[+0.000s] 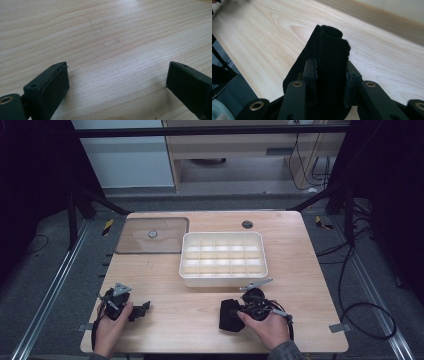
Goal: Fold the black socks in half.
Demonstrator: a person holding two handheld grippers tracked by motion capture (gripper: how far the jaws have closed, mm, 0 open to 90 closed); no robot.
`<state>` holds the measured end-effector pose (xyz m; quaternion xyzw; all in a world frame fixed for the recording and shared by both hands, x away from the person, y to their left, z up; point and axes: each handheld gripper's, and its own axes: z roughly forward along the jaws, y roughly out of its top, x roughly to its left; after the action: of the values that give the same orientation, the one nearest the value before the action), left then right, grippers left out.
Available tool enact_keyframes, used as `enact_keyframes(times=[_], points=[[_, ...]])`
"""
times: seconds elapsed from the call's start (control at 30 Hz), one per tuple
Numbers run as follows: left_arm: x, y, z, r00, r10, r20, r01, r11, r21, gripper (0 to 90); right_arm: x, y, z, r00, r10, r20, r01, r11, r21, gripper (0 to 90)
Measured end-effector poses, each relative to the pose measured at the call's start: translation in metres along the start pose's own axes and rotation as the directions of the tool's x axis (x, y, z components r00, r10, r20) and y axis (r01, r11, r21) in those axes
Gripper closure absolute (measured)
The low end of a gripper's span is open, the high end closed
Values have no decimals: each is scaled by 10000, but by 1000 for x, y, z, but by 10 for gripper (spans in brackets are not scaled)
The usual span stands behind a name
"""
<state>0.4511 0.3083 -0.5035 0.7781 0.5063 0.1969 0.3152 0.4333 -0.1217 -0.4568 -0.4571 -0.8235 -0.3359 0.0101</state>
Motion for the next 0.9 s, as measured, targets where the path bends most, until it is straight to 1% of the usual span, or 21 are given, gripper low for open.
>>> enact_keyframes(times=[0.03, 0.1, 0.13, 0.17, 0.27, 0.3, 0.37, 0.4, 0.47, 0.5, 0.53, 0.57, 0.6, 0.63, 0.67, 0.7, 0.73, 0.8, 0.9], points=[[0, 0, 1, 9998, 184, -106, -184, 9998, -35, 31, -2, 1, -5, 9999, 49, 123, -49, 10000, 23, 694], [0, -1, 3, 9996, 203, -179, -206, 9997, -125, 29, -5, 3, -10, 9997, 26, 246, -26, 10000, -19, 693], [0, -1, 3, 9996, 203, -179, -206, 9997, -125, 24, -5, 3, -10, 9997, 26, 246, -26, 10000, -19, 693], [0, -1, 3, 9993, 303, -204, -307, 9994, -166, 20, -7, 4, -14, 9994, 57, 330, -55, 10000, -46, 693], [0, -2, 3, 9994, 267, -198, -272, 9993, -268, 12, -9, 4, -19, 9990, -21, 439, 27, 9999, -115, 694], [-1, -3, 4, 9995, 255, -206, -262, 9992, -307, 10, -11, 6, -24, 9987, -2, 502, 11, 9998, -189, 693], [-1, -3, 4, 9995, 254, -211, -261, 9992, -307, 10, -12, 6, -27, 9985, 51, 542, -39, 9997, -229, 693], [-1, -3, 4, 9995, 258, -207, -264, 9992, -306, 7, -16, 9, -33, 9982, 49, 594, -28, 9994, -353, 693], [-1, -3, 4, 9995, 258, -202, -264, 9992, -307, 7, -17, 9, -35, 9981, 53, 616, -28, 9992, -409, 693], [-1, -3, 4, 9994, 282, -205, -288, 9991, -300, 5, -19, 12, -41, 9973, 133, 726, -100, 9989, -458, 694], [-1, -3, 4, 9994, 282, -205, -288, 9991, -300, 4, -19, 12, -41, 9973, 133, 726, -100, 9989, -458, 694], [-1, -3, 4, 9994, 291, -176, -296, 9992, -282, 1, -23, 16, -48, 9964, 65, 844, -18, 9985, -552, 693], [-1, -3, 4, 9994, 291, -176, -296, 9992, -282, 0, -23, 18, -52, 9961, 147, 873, -96, 9982, -588, 693], [-1, -2, 4, 9994, 311, -171, -315, 9992, -241, 0, -25, 20, -55, 9956, 108, 935, -48, 9979, -643, 693], [-1, -2, 4, 9994, 311, -171, -315, 9992, -241, 0, -25, 20, -55, 9956, 108, 935, -48, 9979, -643, 693], [0, -2, 5, 9993, 352, -123, -355, 9990, -257, 0, -28, 26, -62, 9935, 90, 1133, -11, 9976, -698, 693], [0, -2, 5, 9993, 352, -123, -355, 9990, -257, 0, -28, 26, -62, 9935, 90, 1133, -11, 9976, -698, 693], [1, -1, 6, 9989, 478, -14, -478, 9986, -234, 0, -34, 35, -72, 9897, 78, 1428, 33, 9970, -775, 692], [2, -1, 6, 9989, 478, 13, -478, 9985, -260, 0, -39, 41, -79, 9869, 116, 1607, 19, 9965, -833, 692]])
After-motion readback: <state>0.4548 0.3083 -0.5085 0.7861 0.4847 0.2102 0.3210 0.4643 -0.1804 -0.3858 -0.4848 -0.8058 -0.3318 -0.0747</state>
